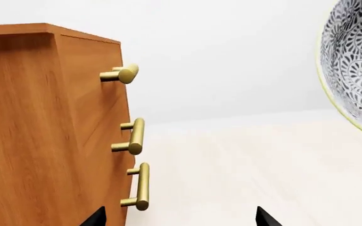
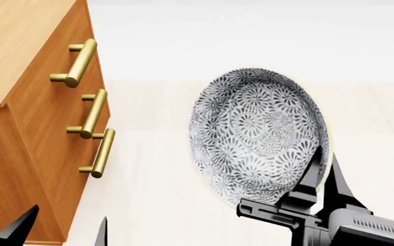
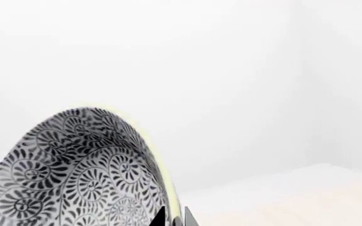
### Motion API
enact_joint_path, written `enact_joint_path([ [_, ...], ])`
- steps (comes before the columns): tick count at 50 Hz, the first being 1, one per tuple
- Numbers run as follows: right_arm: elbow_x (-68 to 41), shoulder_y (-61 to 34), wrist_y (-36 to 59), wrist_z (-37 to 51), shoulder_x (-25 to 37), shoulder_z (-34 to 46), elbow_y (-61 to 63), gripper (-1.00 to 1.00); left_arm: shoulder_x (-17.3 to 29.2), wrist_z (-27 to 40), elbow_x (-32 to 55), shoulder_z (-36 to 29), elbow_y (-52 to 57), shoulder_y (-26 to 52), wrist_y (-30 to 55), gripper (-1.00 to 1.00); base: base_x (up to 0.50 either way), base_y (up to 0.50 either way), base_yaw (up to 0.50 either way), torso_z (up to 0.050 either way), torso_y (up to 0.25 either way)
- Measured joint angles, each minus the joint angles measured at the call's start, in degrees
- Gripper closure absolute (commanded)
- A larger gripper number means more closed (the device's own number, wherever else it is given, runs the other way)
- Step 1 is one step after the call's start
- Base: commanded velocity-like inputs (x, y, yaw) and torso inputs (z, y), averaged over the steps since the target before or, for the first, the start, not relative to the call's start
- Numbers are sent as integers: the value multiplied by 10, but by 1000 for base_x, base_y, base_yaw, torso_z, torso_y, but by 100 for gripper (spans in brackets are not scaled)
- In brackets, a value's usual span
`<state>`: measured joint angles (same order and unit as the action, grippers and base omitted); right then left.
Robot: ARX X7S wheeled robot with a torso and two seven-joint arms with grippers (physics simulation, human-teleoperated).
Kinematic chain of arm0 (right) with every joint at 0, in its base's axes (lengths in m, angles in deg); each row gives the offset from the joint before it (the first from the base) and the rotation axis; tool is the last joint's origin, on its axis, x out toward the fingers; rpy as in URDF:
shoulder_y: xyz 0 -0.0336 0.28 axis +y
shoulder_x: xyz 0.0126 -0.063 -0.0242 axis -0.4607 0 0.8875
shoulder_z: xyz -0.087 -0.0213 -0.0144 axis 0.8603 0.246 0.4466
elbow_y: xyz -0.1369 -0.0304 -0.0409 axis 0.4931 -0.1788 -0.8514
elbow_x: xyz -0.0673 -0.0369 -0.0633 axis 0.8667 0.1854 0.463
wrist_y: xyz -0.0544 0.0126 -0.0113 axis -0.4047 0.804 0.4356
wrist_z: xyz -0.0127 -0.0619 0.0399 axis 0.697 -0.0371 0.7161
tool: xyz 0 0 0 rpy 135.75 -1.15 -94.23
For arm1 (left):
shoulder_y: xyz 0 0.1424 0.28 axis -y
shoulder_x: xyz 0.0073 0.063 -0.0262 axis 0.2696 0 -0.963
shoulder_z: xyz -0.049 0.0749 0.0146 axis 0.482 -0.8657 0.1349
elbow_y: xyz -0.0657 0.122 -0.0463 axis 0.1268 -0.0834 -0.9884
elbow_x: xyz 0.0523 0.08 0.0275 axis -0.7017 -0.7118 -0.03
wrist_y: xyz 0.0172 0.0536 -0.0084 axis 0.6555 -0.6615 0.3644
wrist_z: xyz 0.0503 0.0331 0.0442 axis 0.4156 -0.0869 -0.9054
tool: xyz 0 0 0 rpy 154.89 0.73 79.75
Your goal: Put the bowl on top of the cabinet.
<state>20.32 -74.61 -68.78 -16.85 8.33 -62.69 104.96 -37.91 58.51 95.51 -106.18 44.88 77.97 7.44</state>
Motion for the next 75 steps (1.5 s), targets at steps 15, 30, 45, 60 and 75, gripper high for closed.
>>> enact_joint_path([
  [15, 50, -43, -9, -14, -8, 32, -42, 100, 0, 9, 10, -23, 67, 54, 96, -100, 0, 0, 0, 0, 0],
  [30, 81, -67, -17, -16, -21, 53, -81, 100, -10, 8, 31, -32, 95, 110, 167, -100, 0, 0, 0, 0, 1],
  [45, 130, -67, -41, -12, -23, 79, -95, 100, -26, 5, 54, -38, 99, 158, 216, -100, 0, 0, 0, 0, 1],
  [60, 143, -54, -87, -41, -8, 106, -97, 100, -29, 3, 67, -35, 96, 172, 227, -100, 0, 0, 0, 0, 0],
  [75, 146, -44, -115, -57, -1, 121, -100, 100, -29, 3, 73, -32, 93, 176, 226, -100, 0, 0, 0, 0, 1],
])
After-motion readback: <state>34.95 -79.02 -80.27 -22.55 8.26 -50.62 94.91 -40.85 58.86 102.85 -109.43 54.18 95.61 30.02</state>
